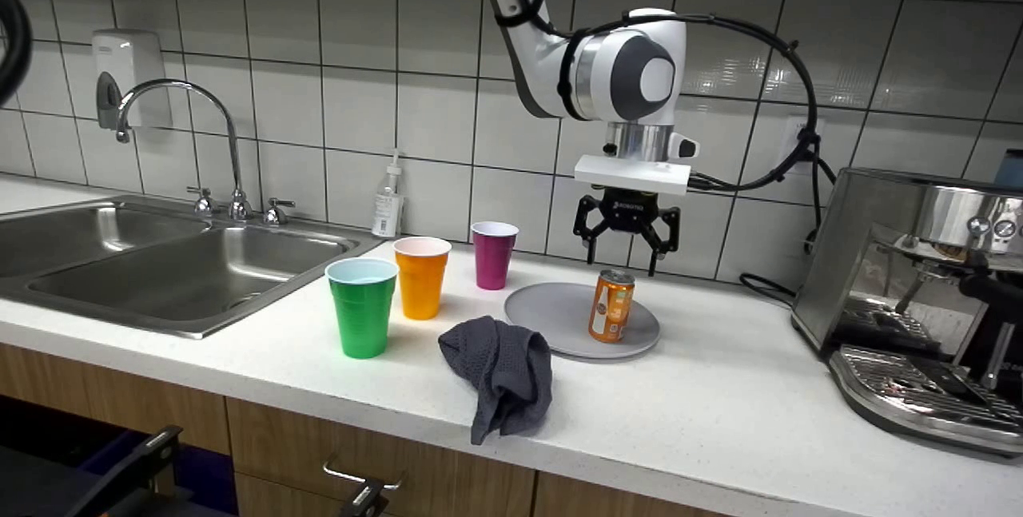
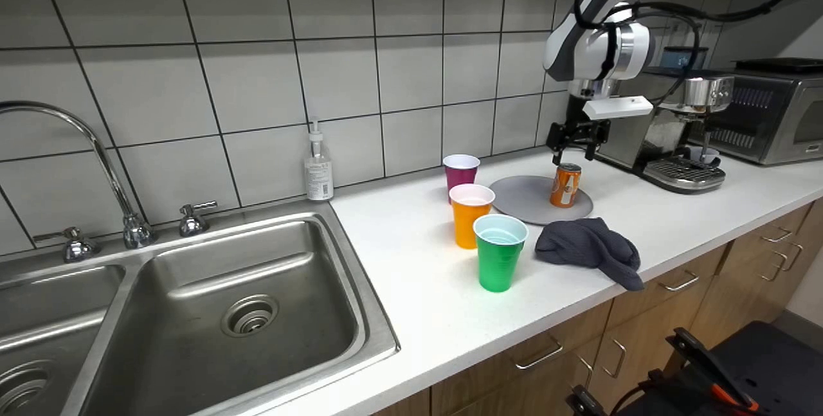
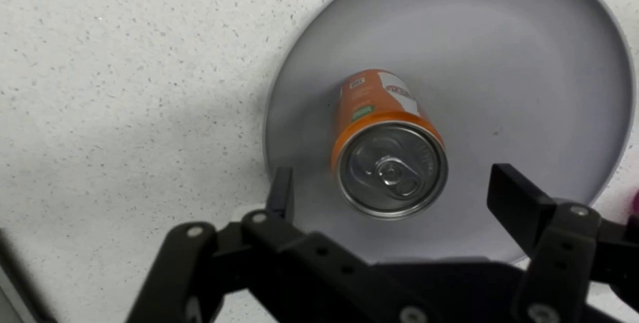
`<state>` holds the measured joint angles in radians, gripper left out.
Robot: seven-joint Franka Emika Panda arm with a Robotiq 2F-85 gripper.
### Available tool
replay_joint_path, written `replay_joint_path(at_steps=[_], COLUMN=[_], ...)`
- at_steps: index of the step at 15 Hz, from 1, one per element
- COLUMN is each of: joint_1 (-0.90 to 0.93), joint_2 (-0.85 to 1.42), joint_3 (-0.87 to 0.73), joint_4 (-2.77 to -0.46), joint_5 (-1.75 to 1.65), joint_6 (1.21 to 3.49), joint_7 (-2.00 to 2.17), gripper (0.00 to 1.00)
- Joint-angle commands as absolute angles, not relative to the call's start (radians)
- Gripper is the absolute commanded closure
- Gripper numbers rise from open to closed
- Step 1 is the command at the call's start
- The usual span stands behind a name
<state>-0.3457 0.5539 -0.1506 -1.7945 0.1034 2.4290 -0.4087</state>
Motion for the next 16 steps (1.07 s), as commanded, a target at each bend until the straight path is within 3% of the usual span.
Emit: replay_joint_path(at_steps=[1,16], joint_1=[-0.361,-0.361], joint_2=[0.555,0.604], joint_3=[-0.133,-0.130], joint_4=[-1.808,-1.784], joint_5=[0.089,0.078], joint_6=[2.461,2.458], joint_7=[-0.398,-0.399], gripper=[0.00,0.00])
